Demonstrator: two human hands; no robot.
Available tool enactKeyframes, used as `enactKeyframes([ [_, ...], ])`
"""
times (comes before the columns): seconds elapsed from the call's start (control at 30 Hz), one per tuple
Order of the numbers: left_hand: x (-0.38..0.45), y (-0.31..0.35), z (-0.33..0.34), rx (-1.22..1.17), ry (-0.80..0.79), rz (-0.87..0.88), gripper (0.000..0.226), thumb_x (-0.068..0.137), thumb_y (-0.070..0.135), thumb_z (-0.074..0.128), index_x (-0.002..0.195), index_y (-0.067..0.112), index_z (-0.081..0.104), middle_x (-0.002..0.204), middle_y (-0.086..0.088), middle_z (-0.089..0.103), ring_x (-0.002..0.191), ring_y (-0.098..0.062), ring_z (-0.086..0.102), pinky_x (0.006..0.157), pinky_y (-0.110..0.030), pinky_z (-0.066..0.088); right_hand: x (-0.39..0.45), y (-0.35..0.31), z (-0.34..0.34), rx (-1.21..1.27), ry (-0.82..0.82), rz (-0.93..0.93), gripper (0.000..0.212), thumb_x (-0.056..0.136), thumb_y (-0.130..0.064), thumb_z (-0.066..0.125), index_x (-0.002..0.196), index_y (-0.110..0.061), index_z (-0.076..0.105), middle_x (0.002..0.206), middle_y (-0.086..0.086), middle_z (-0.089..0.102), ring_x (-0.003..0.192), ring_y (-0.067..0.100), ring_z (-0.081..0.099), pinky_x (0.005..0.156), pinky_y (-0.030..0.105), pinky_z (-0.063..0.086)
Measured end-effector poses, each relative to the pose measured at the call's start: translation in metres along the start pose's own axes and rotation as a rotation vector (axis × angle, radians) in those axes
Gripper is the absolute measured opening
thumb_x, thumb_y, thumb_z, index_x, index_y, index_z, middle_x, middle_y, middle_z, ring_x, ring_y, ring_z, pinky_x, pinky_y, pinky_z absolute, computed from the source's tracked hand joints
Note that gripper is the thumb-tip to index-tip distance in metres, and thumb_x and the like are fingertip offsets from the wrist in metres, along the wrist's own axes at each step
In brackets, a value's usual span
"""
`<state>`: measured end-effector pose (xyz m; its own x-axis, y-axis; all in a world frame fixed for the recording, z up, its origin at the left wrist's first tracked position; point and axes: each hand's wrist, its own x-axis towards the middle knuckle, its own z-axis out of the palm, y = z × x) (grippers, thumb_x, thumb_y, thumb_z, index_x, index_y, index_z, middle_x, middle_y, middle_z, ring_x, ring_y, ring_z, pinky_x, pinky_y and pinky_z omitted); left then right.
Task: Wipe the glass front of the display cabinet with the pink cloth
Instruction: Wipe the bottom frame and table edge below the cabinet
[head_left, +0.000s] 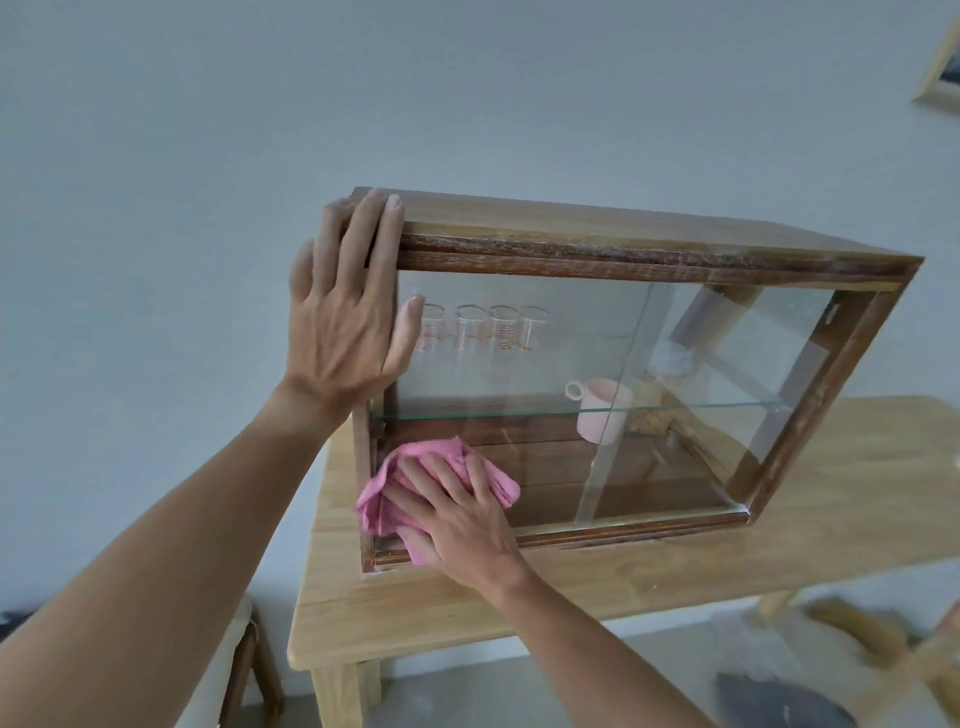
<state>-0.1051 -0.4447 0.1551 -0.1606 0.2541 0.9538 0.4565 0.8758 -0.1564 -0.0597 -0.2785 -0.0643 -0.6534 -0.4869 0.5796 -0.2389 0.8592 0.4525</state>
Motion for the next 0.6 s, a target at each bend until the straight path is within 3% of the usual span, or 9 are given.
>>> enactKeyframes([
  [0.07, -0.001, 0.000, 0.003, 0.006, 0.007, -0.004, 0.067, 0.103, 0.047, 0.022, 0.157, 0.007, 0.024, 0.159, -0.013, 0.033, 0.147, -0.034, 0.027, 0.107, -0.046, 0.032, -0.025, 0.023, 0.001, -0.002, -0.054, 0.021, 0.071, 0.099, -0.057, 0.043, 0.160, -0.032, 0.018, 0.169, 0.001, 0.014, 0.157, 0.024, 0.002, 0.125, 0.055, -0.011],
  [0.17, -0.002, 0.000, 0.006, 0.001, 0.009, -0.017, 0.067, 0.103, 0.047, 0.023, 0.158, 0.009, 0.022, 0.160, -0.012, 0.030, 0.148, -0.034, 0.025, 0.106, -0.047, 0.032, -0.046, 0.076, -0.007, 0.030, -0.008, 0.373, 0.066, 0.100, -0.064, 0.035, 0.151, -0.023, 0.037, 0.162, 0.009, 0.031, 0.155, 0.030, 0.011, 0.125, 0.055, -0.008],
  [0.23, -0.001, 0.000, 0.006, 0.010, 0.006, -0.014, 0.068, 0.103, 0.047, 0.025, 0.159, 0.009, 0.021, 0.161, -0.012, 0.029, 0.148, -0.034, 0.025, 0.105, -0.048, 0.032, -0.053, 0.116, -0.021, 0.066, 0.035, 0.607, 0.073, 0.101, -0.062, 0.025, 0.158, -0.016, 0.025, 0.166, 0.015, 0.020, 0.155, 0.035, 0.012, 0.124, 0.057, -0.009],
  [0.33, -0.002, 0.000, 0.005, 0.021, -0.005, -0.024, 0.068, 0.102, 0.046, 0.026, 0.159, 0.009, 0.021, 0.161, -0.011, 0.027, 0.147, -0.035, 0.025, 0.104, -0.048, 0.032, -0.049, 0.159, -0.044, 0.208, 0.133, 0.792, 0.075, 0.101, -0.058, 0.025, 0.162, -0.021, -0.001, 0.168, 0.015, 0.000, 0.156, 0.035, 0.001, 0.123, 0.063, -0.004],
  [0.47, 0.000, 0.003, 0.003, 0.029, -0.024, -0.035, 0.067, 0.102, 0.044, 0.028, 0.157, 0.006, 0.025, 0.159, -0.014, 0.031, 0.145, -0.038, 0.029, 0.100, -0.051, 0.035, 0.013, 0.189, -0.076, 0.507, 0.409, 1.204, 0.080, 0.100, -0.067, 0.005, 0.160, -0.016, -0.010, 0.169, 0.014, -0.012, 0.157, 0.032, -0.013, 0.121, 0.068, -0.001],
  [0.53, 0.001, 0.005, 0.001, 0.028, -0.030, -0.049, 0.067, 0.101, 0.042, 0.030, 0.155, 0.004, 0.028, 0.158, -0.015, 0.034, 0.144, -0.039, 0.030, 0.100, -0.052, 0.035, 0.047, 0.176, -0.087, 0.462, 0.470, 1.139, 0.080, 0.101, -0.067, 0.010, 0.161, -0.018, -0.010, 0.170, 0.014, -0.011, 0.157, 0.033, -0.012, 0.122, 0.066, -0.003],
  [0.6, 0.002, 0.007, -0.001, 0.032, -0.032, -0.073, 0.066, 0.099, 0.040, 0.033, 0.154, 0.003, 0.030, 0.157, -0.016, 0.036, 0.143, -0.039, 0.030, 0.099, -0.052, 0.035, 0.064, 0.150, -0.085, 0.344, 0.464, 0.906, 0.078, 0.104, -0.060, 0.023, 0.162, -0.014, 0.001, 0.170, 0.015, -0.006, 0.157, 0.036, -0.005, 0.123, 0.064, -0.003],
])
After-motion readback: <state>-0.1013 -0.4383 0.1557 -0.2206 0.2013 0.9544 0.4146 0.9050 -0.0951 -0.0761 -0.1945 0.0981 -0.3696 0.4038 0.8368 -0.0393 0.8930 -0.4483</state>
